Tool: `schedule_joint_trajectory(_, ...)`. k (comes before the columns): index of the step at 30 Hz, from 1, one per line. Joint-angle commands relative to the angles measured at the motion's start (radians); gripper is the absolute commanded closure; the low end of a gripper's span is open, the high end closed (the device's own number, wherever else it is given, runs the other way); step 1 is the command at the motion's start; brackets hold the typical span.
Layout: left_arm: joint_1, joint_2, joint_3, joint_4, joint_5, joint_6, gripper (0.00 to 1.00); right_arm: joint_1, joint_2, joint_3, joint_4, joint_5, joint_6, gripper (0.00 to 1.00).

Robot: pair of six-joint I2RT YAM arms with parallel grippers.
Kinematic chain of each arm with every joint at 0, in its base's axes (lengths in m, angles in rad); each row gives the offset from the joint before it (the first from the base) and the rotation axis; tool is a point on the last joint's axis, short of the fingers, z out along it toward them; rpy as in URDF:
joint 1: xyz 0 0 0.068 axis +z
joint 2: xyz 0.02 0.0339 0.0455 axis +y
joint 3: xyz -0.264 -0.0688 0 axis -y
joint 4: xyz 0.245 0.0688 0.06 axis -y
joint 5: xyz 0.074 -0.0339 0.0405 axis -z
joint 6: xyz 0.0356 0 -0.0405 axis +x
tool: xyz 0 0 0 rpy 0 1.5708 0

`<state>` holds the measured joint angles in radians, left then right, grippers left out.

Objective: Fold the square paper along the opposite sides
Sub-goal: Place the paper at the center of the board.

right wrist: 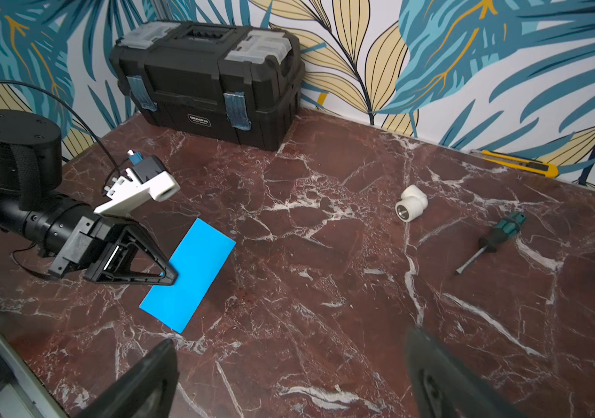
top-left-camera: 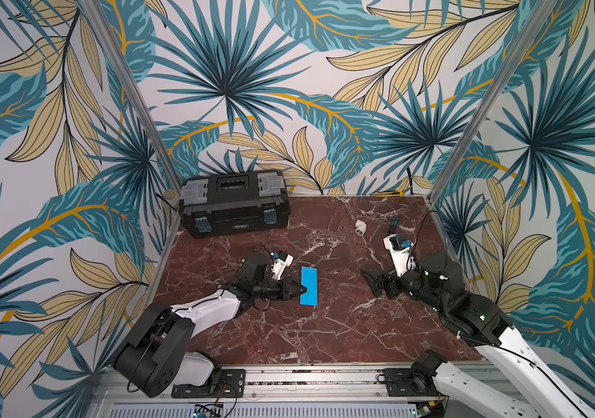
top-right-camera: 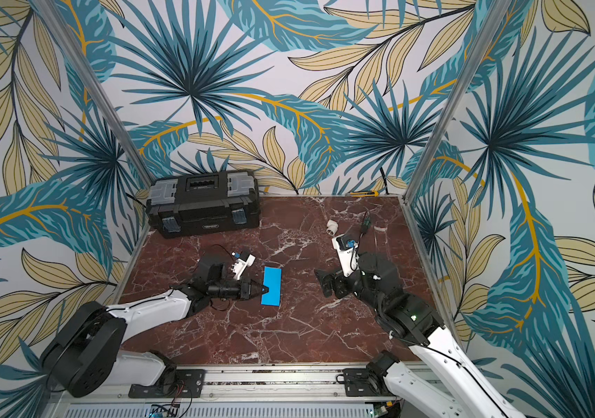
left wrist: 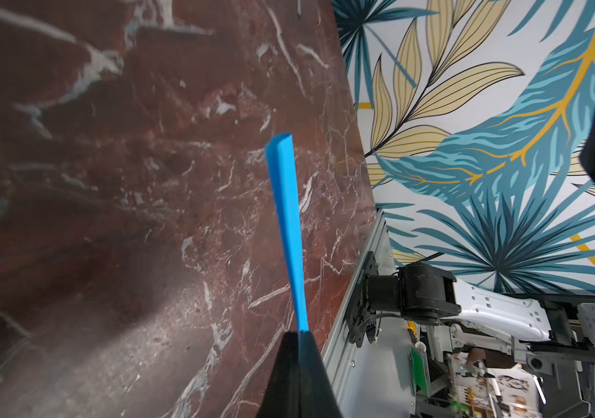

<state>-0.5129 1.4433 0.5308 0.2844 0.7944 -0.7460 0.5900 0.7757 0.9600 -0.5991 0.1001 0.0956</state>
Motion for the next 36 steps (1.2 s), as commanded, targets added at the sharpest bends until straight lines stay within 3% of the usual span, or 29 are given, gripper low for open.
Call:
schedule_joint_trajectory(1, -0.032, 0.098, -0.026, 0.143, 0.026, -0.015, 1.00, 0.000, 0.026, -0.015, -0.007, 0.017, 0.018, 0.01)
schedule_joint_trajectory(5, -0.040, 0.219, -0.032, 0.225, -0.004, -0.021, 1.00, -0.001, 0.051, -0.018, -0.001, 0.015, 0.013, 0.01)
schedule_joint_trajectory(10, -0.042, 0.282, -0.025, 0.191, -0.081, 0.007, 0.96, -0.002, 0.059, -0.020, 0.000, 0.018, 0.011, 0.00)
schedule_joint_trajectory(12, -0.042, 0.277, -0.025, 0.149, -0.117, 0.023, 0.65, -0.002, 0.059, -0.020, -0.001, 0.015, 0.010, 0.00)
schedule_joint_trajectory(15, -0.041, 0.246, -0.017, 0.047, -0.164, 0.071, 0.05, -0.002, 0.059, -0.021, -0.001, 0.010, 0.009, 0.00)
schedule_joint_trajectory(16, -0.041, 0.234, -0.011, 0.002, -0.183, 0.091, 0.00, -0.003, 0.060, -0.021, -0.001, 0.011, 0.007, 0.00)
schedule_joint_trajectory(21, -0.043, 0.173, 0.030, -0.262, -0.348, 0.132, 0.00, -0.005, 0.059, -0.020, -0.002, 0.005, 0.009, 0.00)
schedule_joint_trajectory(25, -0.080, 0.123, 0.121, -0.613, -0.669, 0.129, 0.00, -0.005, 0.056, -0.018, -0.002, 0.010, 0.016, 0.00)
schedule_joint_trajectory(28, -0.134, 0.039, 0.156, -0.727, -0.912, 0.091, 0.00, -0.005, 0.056, -0.014, 0.005, 0.060, 0.025, 0.00)
schedule_joint_trajectory(32, -0.174, -0.112, 0.232, -0.801, -1.218, 0.151, 0.00, -0.010, 0.077, -0.008, 0.055, 0.171, 0.014, 0.00)
schedule_joint_trajectory(36, -0.170, -0.314, 0.258, -0.654, -1.601, 0.407, 0.00, -0.039, 0.140, -0.017, 0.180, 0.310, -0.024, 0.00)
